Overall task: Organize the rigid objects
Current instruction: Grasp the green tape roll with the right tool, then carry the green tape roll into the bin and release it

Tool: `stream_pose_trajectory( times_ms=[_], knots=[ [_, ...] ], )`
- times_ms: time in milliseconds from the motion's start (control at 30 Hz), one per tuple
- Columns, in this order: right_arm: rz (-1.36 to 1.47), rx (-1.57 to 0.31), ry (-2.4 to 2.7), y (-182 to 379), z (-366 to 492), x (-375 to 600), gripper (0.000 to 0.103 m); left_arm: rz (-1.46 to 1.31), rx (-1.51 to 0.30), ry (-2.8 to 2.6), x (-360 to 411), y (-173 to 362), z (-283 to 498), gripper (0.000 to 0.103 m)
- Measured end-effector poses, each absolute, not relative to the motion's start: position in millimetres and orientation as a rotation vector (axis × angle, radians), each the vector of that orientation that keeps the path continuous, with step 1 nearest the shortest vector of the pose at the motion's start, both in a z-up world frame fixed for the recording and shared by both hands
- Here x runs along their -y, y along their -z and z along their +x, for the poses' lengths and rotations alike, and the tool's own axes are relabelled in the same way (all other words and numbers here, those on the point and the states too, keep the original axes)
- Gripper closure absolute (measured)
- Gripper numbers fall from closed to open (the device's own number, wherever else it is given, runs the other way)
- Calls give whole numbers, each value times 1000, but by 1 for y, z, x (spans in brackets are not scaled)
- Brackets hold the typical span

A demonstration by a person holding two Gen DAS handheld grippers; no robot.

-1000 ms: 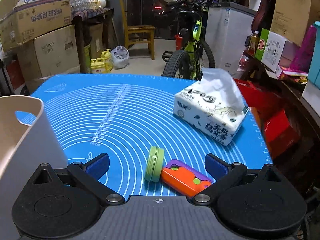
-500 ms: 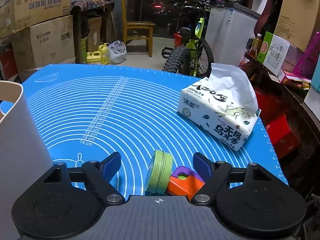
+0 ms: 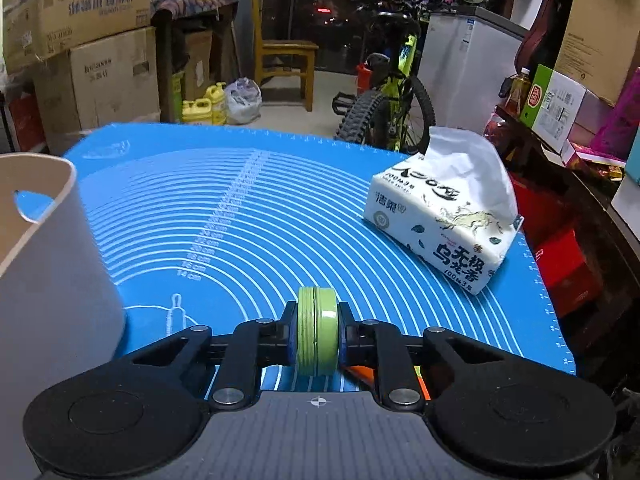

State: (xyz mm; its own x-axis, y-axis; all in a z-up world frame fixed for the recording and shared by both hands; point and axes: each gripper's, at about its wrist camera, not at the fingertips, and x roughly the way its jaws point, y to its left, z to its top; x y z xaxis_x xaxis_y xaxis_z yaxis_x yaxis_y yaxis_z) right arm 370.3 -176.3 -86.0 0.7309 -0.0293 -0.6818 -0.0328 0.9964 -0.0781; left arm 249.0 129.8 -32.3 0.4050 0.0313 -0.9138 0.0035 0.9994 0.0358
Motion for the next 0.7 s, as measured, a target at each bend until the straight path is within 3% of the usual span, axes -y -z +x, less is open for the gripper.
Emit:
stream_pose_trajectory(
  times_ms=[700],
  knots=[
    [-76, -585, -175, -5, 288, 153, 73, 34, -1154, -20, -129, 33, 249, 95]
  ],
)
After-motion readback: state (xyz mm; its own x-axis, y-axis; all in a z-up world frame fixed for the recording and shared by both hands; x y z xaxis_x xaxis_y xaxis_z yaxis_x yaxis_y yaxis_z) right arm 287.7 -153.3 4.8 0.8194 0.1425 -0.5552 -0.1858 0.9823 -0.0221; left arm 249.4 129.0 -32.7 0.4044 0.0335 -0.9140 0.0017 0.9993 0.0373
